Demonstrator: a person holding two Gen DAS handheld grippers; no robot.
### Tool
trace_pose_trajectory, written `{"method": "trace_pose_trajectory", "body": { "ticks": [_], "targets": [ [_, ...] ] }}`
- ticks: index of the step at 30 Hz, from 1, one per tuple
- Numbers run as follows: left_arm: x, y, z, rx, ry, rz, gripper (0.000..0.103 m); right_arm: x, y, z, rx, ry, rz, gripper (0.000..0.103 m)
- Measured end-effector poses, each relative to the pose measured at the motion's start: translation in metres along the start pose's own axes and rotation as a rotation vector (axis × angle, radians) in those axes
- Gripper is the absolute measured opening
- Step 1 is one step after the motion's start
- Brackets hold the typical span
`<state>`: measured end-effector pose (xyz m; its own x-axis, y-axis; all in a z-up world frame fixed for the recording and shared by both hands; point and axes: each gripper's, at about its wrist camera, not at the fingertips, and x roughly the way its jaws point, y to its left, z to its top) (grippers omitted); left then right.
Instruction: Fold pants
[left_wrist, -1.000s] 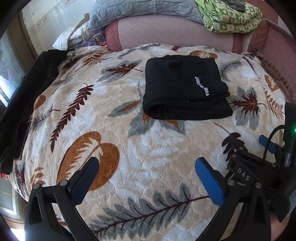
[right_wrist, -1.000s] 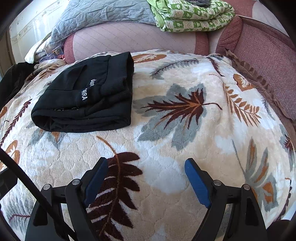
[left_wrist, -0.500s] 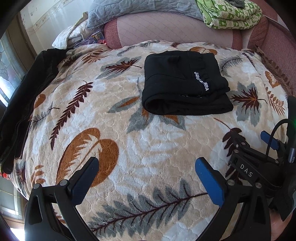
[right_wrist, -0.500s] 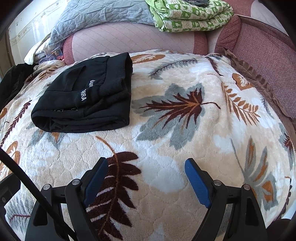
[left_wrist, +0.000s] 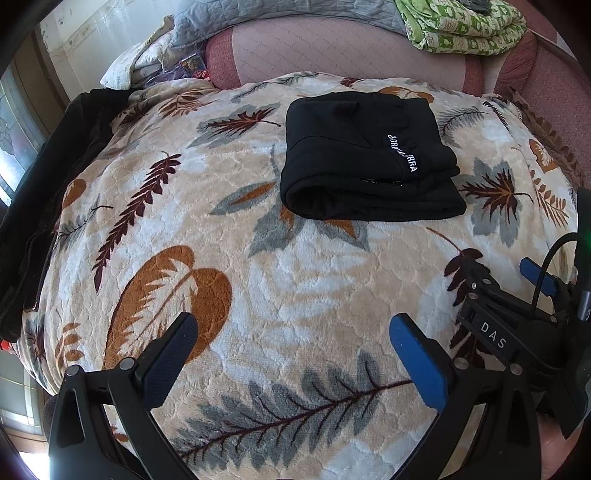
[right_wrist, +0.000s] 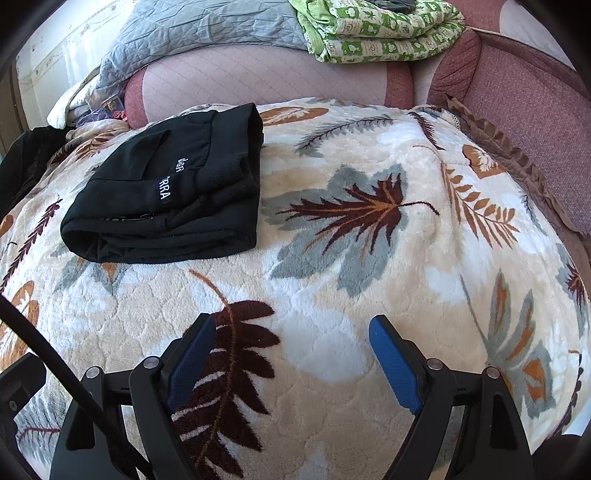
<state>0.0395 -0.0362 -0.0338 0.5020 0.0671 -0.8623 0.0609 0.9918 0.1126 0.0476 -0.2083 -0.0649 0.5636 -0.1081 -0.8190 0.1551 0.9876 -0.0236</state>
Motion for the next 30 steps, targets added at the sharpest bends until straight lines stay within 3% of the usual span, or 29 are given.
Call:
{"method": "trace_pose_trajectory", "body": {
  "ticks": [30],
  "targets": [
    [0.017, 0.003, -0.005, -0.021, 0.059, -0.033, 0.103, 0.004, 0.002, -0.001, -0.008, 0.005, 0.005, 0.090]
  ]
}}
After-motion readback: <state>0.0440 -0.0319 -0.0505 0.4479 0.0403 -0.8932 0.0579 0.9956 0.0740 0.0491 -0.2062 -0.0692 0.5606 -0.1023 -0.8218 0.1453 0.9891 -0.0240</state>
